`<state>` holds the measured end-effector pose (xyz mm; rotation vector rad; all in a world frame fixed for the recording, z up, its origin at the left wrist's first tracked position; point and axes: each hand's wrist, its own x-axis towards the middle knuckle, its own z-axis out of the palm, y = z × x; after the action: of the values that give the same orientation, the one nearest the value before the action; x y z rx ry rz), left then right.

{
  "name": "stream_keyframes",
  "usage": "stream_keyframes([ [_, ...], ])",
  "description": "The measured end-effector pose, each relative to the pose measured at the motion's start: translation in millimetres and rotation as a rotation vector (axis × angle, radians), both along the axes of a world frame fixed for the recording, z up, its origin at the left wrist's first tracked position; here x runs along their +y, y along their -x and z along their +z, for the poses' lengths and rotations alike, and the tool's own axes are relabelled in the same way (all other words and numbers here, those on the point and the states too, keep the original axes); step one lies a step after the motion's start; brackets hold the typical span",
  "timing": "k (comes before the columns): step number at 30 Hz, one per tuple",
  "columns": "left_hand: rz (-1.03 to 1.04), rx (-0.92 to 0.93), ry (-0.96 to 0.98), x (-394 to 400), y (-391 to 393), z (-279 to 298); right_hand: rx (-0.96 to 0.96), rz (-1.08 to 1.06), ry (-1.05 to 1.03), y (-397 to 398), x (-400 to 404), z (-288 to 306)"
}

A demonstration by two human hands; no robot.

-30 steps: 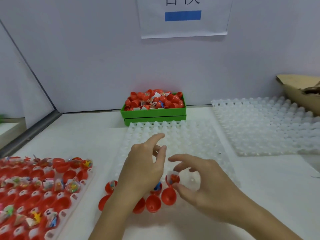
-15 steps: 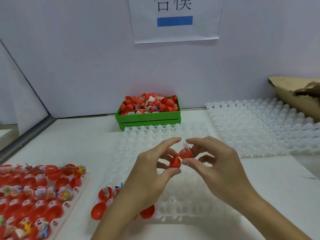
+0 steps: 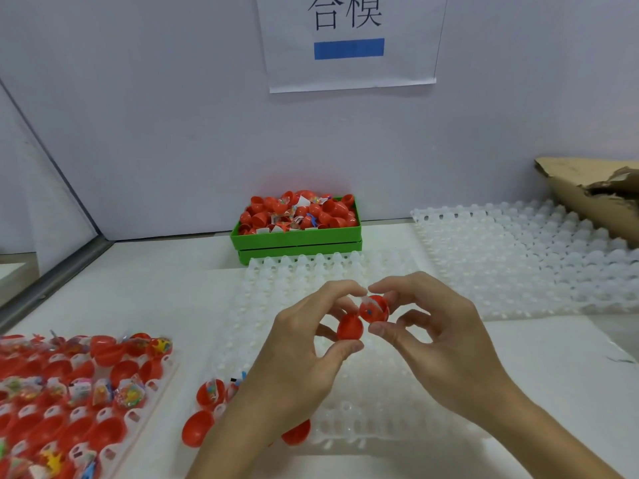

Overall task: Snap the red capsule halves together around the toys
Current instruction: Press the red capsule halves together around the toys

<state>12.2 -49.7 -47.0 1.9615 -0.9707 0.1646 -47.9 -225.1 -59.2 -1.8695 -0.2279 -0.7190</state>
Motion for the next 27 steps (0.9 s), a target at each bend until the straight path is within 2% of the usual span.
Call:
stream_keyframes([
  [3,-0.004,-0.009,-0.002,0.2,0.0,-0.3,-0.007,0.004,0.043,-0.1,0.0,0.3],
  [16,-0.020,-0.028,0.047,0.4,-0.5,-0.7,-0.043,-0.014,-0.053,-0.8,1.8,-1.9],
  [21,-0.003,-0.044,0.050,-0.5,-0.2,-1.2,-0.098,-0.018,0.072,-0.8,-0.1,-1.6],
  [27,-0.052,-0.125,0.013,0.6,-1.4,0.0,-0.094,-0.059,0.075,0.8,1.2,0.6],
])
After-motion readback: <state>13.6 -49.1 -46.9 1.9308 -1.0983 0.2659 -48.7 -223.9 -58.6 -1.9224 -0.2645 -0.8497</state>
